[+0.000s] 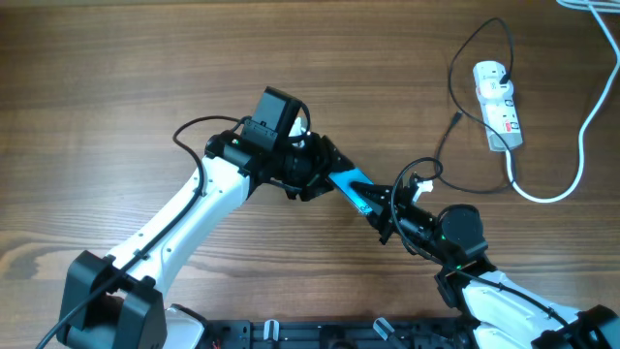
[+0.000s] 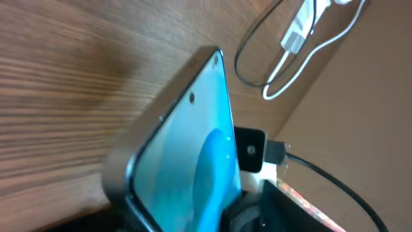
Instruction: Plug charger to phone and switch on socket
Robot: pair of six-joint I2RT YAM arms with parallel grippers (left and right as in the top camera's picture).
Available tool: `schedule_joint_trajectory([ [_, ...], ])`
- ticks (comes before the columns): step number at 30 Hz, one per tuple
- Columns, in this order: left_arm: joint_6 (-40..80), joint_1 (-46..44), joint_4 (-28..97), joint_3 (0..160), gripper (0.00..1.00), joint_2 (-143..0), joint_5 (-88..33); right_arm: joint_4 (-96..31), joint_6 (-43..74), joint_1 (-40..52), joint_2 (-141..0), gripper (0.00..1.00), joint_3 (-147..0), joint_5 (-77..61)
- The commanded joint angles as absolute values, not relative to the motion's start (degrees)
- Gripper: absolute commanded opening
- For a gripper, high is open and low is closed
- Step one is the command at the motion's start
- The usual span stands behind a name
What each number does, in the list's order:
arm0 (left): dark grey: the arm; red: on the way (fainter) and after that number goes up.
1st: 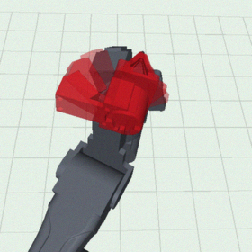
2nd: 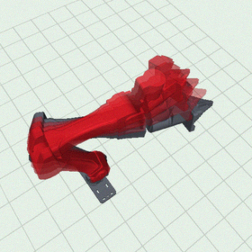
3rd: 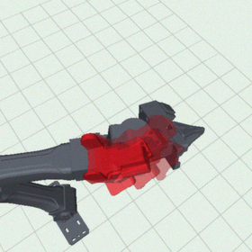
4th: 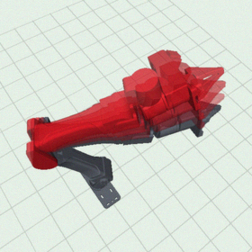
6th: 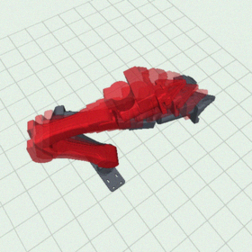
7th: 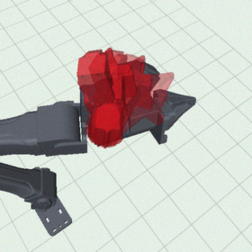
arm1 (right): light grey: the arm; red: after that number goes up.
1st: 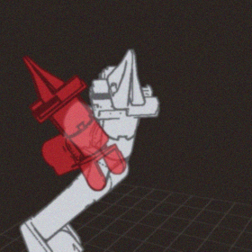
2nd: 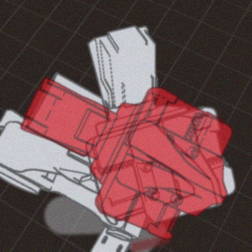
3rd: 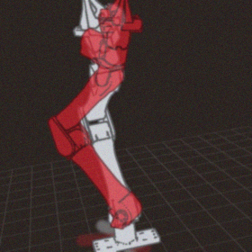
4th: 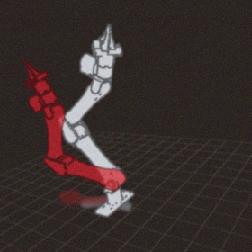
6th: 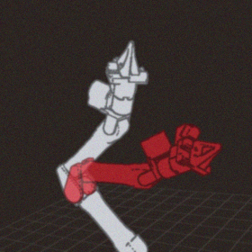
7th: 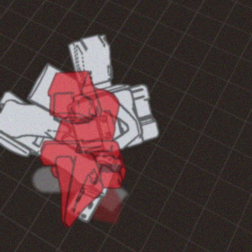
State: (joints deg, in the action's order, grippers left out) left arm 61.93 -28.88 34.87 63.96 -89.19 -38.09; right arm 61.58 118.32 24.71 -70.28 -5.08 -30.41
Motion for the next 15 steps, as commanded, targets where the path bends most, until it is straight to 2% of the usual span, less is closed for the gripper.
schedule_joint_trajectory([
  [1, 63.5, -29.1, 33.7, 63.7, 0.48, -89.0, -35.9, 62.5, 118.7, 24.9, -69.9, 0.04, -6.9, -31.2],
  [12, 63.7, -30.7, 32.6, 63.7, 0.48, -89.1, -31.5, 63.2, 118.7, 24.9, -69.9, 0.04, -6.9, -32.7],
  [15, 64.0, -30.9, 31.5, 63.7, 0.45, -89.1, -31.4, 63.7, 118.7, 24.9, -69.9, 0.04, -6.9, -32.7],
])
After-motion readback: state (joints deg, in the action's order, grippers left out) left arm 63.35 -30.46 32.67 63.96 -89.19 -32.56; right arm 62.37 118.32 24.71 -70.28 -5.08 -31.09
